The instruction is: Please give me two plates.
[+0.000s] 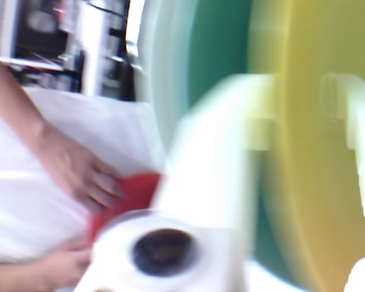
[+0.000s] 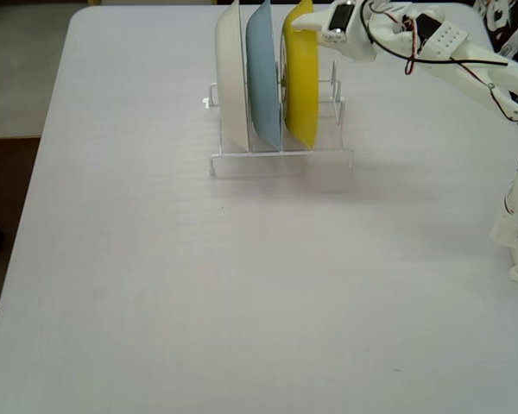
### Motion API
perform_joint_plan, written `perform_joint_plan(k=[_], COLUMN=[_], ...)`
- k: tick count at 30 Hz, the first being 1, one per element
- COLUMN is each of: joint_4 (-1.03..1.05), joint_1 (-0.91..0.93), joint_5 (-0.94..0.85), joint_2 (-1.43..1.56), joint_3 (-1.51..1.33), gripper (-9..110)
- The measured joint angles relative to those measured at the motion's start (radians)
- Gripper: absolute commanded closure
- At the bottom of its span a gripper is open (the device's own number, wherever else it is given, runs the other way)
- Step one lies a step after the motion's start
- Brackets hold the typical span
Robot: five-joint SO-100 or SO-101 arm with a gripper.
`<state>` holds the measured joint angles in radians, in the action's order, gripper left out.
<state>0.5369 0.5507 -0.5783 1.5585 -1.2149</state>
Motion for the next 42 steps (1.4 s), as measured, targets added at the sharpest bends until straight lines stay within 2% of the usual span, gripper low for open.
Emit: perform_joint_plan(k=[13, 30, 36, 42], joint_4=[0.152, 0.156, 0.225, 0.244], joint_1=[0.008, -0.011, -0.092, -0.282], joint_5=[0.132, 0.413, 0.535, 0.597], joint_2=[0.061, 0.43, 0.617, 0.796], joint_3=[0.224, 0.216, 0.103, -0.026], gripper=[102, 102, 102, 102])
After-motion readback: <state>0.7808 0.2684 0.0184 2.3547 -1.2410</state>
